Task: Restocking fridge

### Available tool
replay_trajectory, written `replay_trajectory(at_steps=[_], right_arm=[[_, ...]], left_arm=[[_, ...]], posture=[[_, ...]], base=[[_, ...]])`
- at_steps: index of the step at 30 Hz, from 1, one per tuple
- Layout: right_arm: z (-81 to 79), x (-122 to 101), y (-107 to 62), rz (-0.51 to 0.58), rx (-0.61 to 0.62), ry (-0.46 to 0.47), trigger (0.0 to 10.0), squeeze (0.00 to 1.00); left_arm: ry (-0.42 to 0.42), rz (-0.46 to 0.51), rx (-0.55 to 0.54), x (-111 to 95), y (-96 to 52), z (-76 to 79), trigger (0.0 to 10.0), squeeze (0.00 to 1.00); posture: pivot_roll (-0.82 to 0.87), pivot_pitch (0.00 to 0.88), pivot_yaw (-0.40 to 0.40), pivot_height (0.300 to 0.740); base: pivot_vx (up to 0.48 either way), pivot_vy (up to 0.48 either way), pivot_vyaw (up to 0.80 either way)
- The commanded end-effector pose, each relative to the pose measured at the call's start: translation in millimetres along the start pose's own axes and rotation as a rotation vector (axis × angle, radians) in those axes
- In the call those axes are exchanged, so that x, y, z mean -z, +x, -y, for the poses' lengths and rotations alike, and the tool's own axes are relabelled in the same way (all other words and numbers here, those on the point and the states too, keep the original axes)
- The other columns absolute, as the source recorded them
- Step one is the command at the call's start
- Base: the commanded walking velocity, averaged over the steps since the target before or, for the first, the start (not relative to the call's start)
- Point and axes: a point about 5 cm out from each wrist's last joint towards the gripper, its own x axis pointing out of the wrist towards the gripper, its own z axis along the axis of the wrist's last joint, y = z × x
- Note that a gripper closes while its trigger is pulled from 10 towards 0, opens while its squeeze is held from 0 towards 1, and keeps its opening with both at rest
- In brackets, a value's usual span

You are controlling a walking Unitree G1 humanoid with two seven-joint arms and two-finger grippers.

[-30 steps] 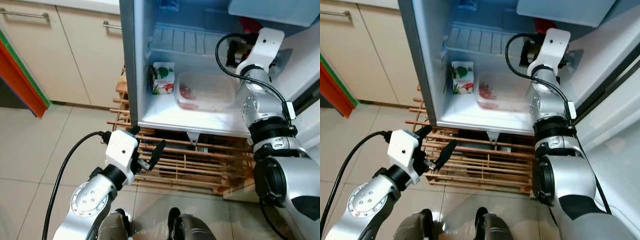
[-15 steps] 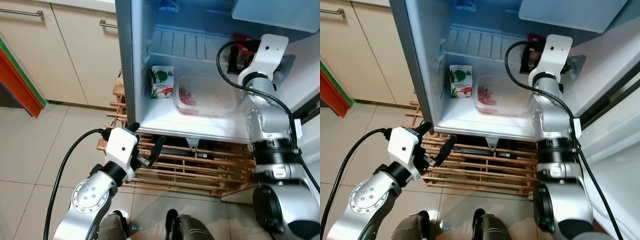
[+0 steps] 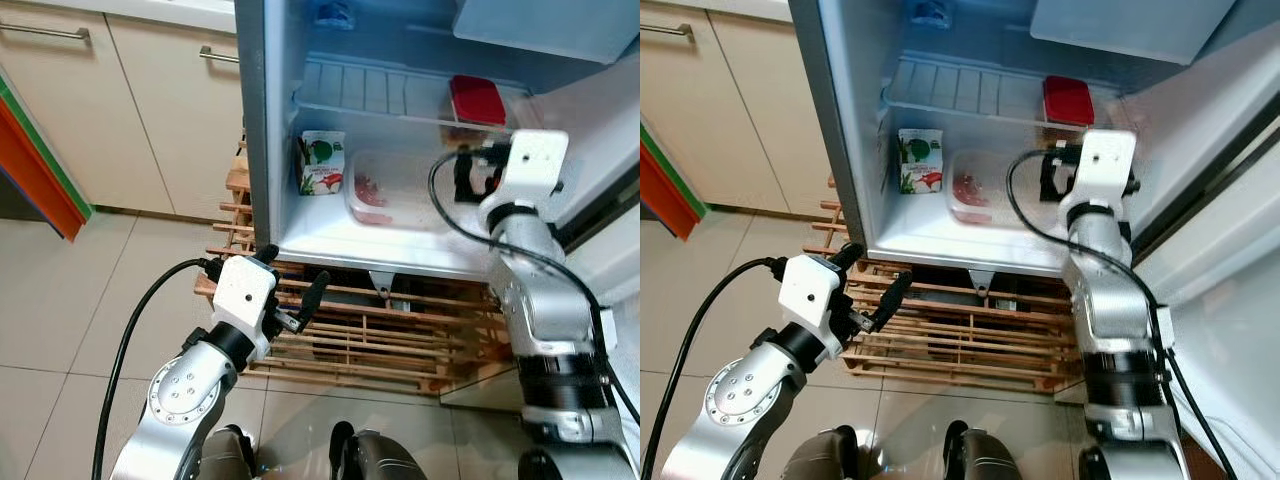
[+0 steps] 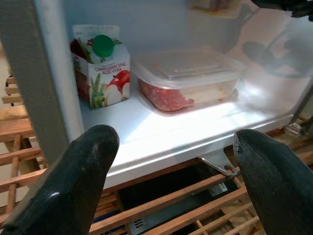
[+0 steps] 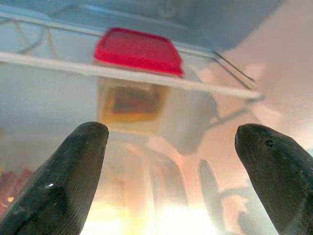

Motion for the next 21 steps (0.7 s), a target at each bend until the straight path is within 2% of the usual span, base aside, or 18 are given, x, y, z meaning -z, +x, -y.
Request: replay_trajectory(at_steps=[1, 3, 7, 11, 19, 21], right_arm=[[4.2, -5, -3.9, 0.014, 0.012, -0.011, 10.0, 0.0], [2.4, -6, -13.8, 0.01, 0.008, -0.018, 10.0, 0.0], [2.1, -6, -16.1, 0.007, 0.006, -0.019, 10.0, 0.0], [3.0, 2, -44.8, -0.02, -0.047, -0.03, 10.0, 0.0], [12.8, 10, -68.4, -0.033, -0.079, -0.056, 10.0, 0.0], [13.8, 19, -80.2, -0.021, -0.12, -0.035, 10.0, 0.0]], left_arm=[[-0.003, 0.001, 0.01, 1, 1.5, 2.9, 10.0, 0.0], [-0.005, 0.002, 0.01, 2, 2.6, 3.2, 10.0, 0.0], [-0.006, 0.002, 0.01, 2, 2.9, 3.2, 10.0, 0.0], [0.011, 0.001, -0.013, 3, 4.6, -2.1, 10.0, 0.0], [0.037, -0.002, -0.053, 5, 7.2, -9.8, 10.0, 0.0], [0.048, -0.004, -0.084, 5, 8.8, -16.5, 10.0, 0.0]], posture=[[0.05, 0.146, -0.123, 0.74], [0.04, 0.141, -0.126, 0.74], [0.04, 0.141, -0.126, 0.74], [0.04, 0.122, -0.13, 0.74], [0.02, 0.092, -0.123, 0.74], [0.03, 0.076, -0.11, 0.74]], base=[[0.0, 0.0, 0.0], [0.0, 0.0, 0.0], [0.0, 0.0, 0.0], [0.0, 0.0, 0.0], [0.0, 0.0, 0.0], [0.0, 0.0, 0.0]])
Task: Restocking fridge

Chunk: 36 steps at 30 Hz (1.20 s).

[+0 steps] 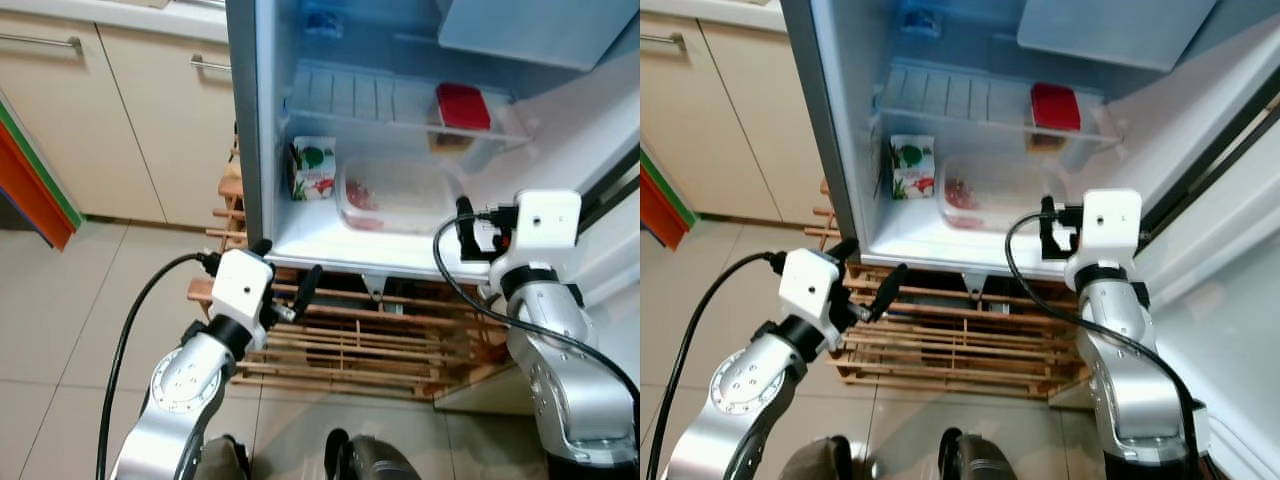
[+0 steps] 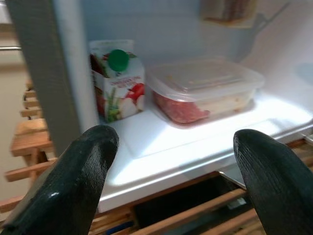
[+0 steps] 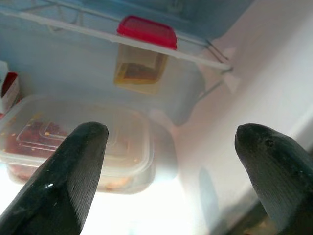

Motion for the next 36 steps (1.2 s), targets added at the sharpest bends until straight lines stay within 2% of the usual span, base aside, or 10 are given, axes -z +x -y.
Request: replay_trajectory(at_steps=[1, 8, 10, 13, 18, 20, 21, 25, 30, 36], right_arm=[[0.0, 11, -11.4, 0.012, -0.055, 0.029, 10.0, 0.0], [3.4, 36, -24.3, -0.045, -0.086, 0.055, 10.0, 0.0], [11.4, 62, -42.9, -0.097, -0.098, 0.014, 10.0, 0.0], [18.6, 90, -59.5, -0.151, -0.117, -0.041, 10.0, 0.0], [17.0, 112, -57.0, -0.181, -0.109, -0.03, 10.0, 0.0], [6.8, 116, -47.9, -0.162, -0.11, -0.003, 10.0, 0.0], [6.8, 116, -47.9, -0.162, -0.11, -0.003, 10.0, 0.0], [-2.6, 109, -29.0, -0.099, -0.103, 0.018, 10.0, 0.0], [-4.5, 109, -23.0, -0.064, -0.109, 0.024, 10.0, 0.0], [-0.8, 109, -16.6, -0.048, -0.108, 0.007, 10.0, 0.0]], left_arm=[[0.001, -0.007, -0.05, 1, 2.3, -7.4, 10.0, 0.0], [-0.023, -0.07, -0.171, 14, -6.1, -16.6, 10.0, 0.0], [0.02, -0.084, -0.249, 19, -20.3, -24.8, 10.0, 0.0], [0.103, -0.047, -0.256, 15, -29.2, -26.8, 10.0, 0.0], [0.106, -0.049, -0.281, 15, -28.1, -27.4, 10.0, 0.0], [0.114, -0.053, -0.3, 13, -18.5, -29.2, 10.0, 0.0], [0.114, -0.053, -0.3, 13, -18.5, -29.2, 10.0, 0.0], [0.079, -0.048, -0.321, 15, -9.0, -37.0, 10.0, 0.0], [0.076, -0.045, -0.318, 15, -5.4, -35.8, 10.0, 0.0], [0.058, -0.045, -0.314, 17, -0.3, -34.5, 10.0, 0.0]], posture=[[0.03, 0.076, -0.099, 0.74], [0.02, 0.038, -0.073, 0.74], [0.02, 0.012, -0.068, 0.74], [0.03, 0.0, -0.064, 0.74], [0.03, 0.0, -0.058, 0.74], [0.04, 0.0, -0.055, 0.74], [0.04, 0.0, -0.055, 0.74], [0.04, 0.0, -0.051, 0.74], [0.04, 0.0, -0.054, 0.74], [0.04, 0.0, -0.065, 0.74]], base=[[0.0, 0.0, 0.0], [0.0, 0.0, 0.0], [0.0, 0.0, 0.0], [0.0, 0.0, 0.0], [0.0, 0.0, 0.0], [0.0, 0.0, 0.0], [0.0, 0.0, 0.0], [0.0, 0.0, 0.0], [0.0, 0.0, 0.0], [0.0, 0.441, 0.0]])
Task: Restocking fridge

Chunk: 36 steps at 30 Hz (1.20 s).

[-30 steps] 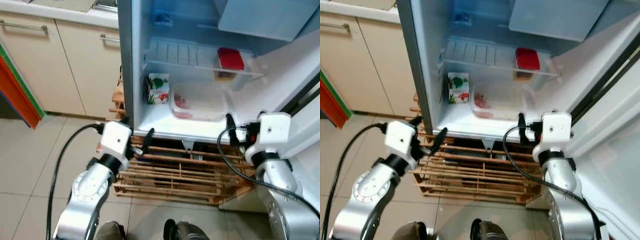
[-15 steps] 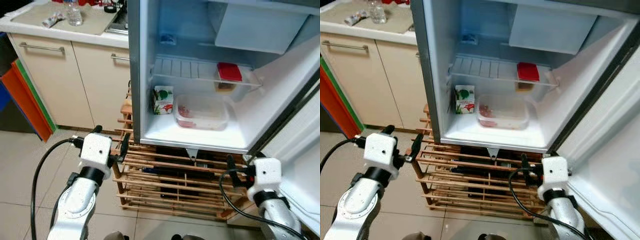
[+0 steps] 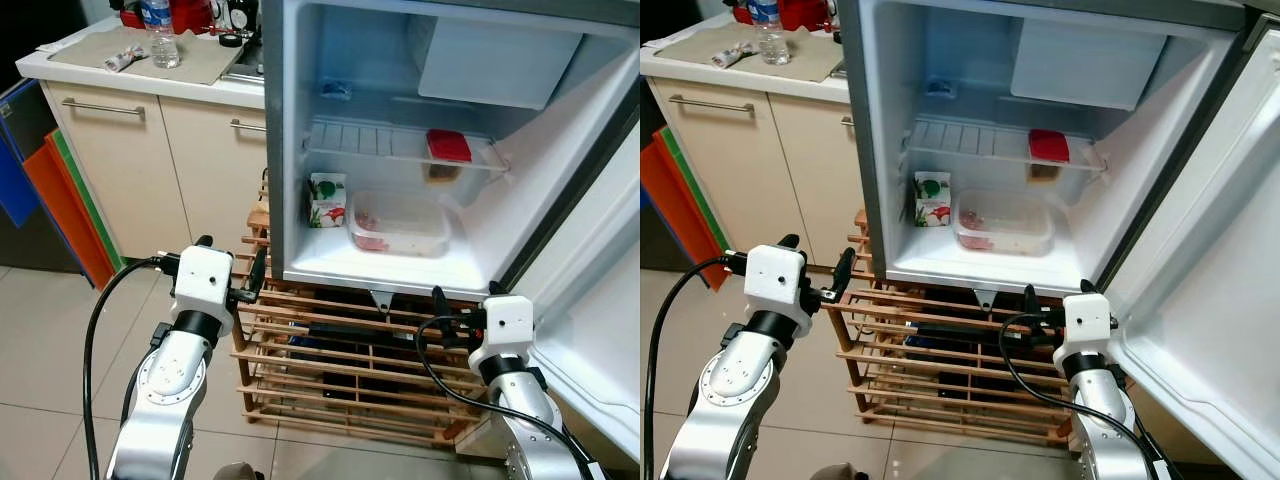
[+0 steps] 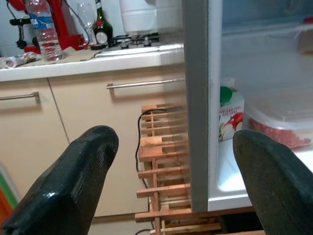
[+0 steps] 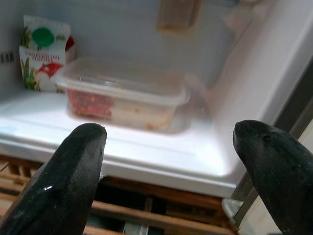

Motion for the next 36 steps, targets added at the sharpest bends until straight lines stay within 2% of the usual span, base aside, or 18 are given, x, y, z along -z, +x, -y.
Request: replay_trajectory(at_steps=[1, 13, 24, 36], right_arm=[[2.6, -5, 4.7, 0.029, 0.003, -0.01, 10.0, 0.0], [0.0, -14, 12.6, 0.067, 0.002, -0.018, 10.0, 0.0], [-2.4, -15, 15.1, 0.066, 0.006, -0.018, 10.0, 0.0], [-5.2, -15, 16.1, 0.061, 0.012, -0.01, 10.0, 0.0]], left_arm=[[0.001, -0.007, -0.005, 2, 2.4, -0.9, 10.0, 0.0], [0.01, -0.005, 0.026, 5, 9.2, -1.3, 10.0, 0.0], [-0.008, -0.012, 0.055, 6, 12.1, 6.8, 10.0, 0.0], [0.023, 0.013, 0.037, 1, 18.2, 4.1, 10.0, 0.0]], posture=[[0.04, 0.0, -0.066, 0.74], [0.04, 0.0, -0.06, 0.74], [0.03, 0.0, -0.062, 0.74], [0.02, 0.0, -0.055, 0.74]], base=[[0.0, 0.461, 0.0], [0.0, 0.476, 0.0], [0.0, 0.477, 0.0], [0.0, 0.0, 0.0]])
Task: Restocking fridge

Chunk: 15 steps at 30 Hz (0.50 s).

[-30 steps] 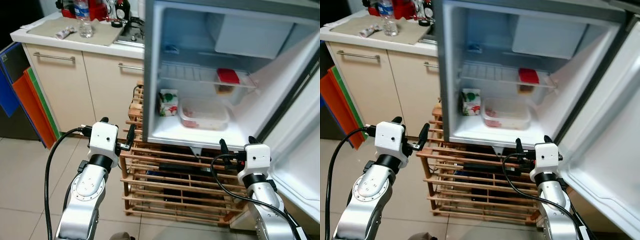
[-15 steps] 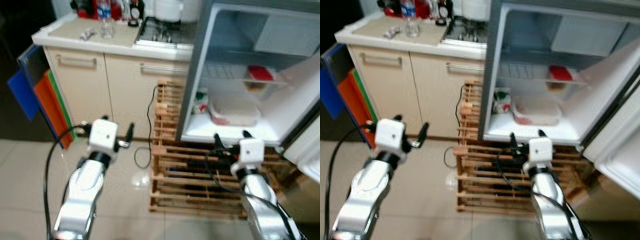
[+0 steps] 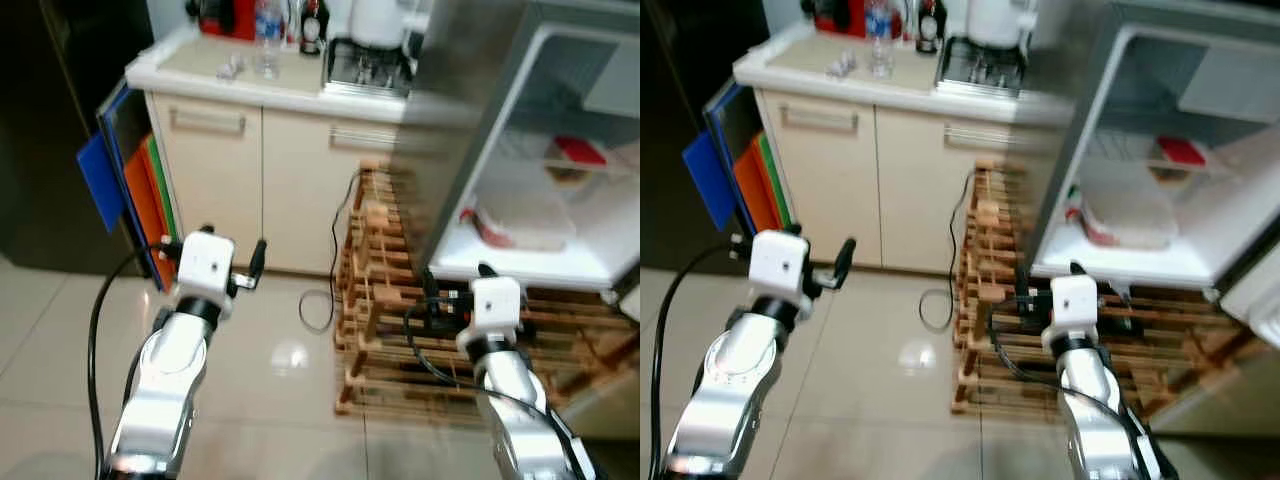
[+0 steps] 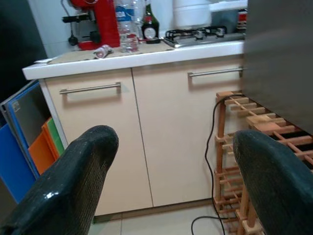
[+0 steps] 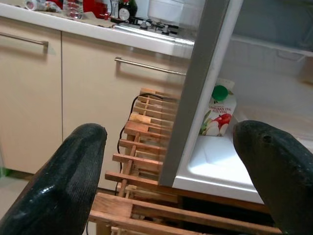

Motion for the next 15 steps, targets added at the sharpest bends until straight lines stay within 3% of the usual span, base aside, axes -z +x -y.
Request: replay_trajectory(at_steps=[1, 15], right_arm=[[8.8, -0.7, -0.1, -0.003, 0.026, -0.014, 10.0, 0.0], [9.0, 2.5, -1.7, -0.018, 0.033, -0.019, 10.0, 0.0]], left_arm=[[-0.002, 0.008, 0.024, -2.6, 3.3, 6.9, 10.0, 0.0], [-0.026, 0.013, 0.034, -2.8, 4.0, 8.8, 10.0, 0.0]], posture=[[0.02, 0.0, -0.055, 0.74], [0.02, 0.0, -0.055, 0.74]], base=[[0.0, 0.0, 0.0], [0.0, 0.0, 0.0]])
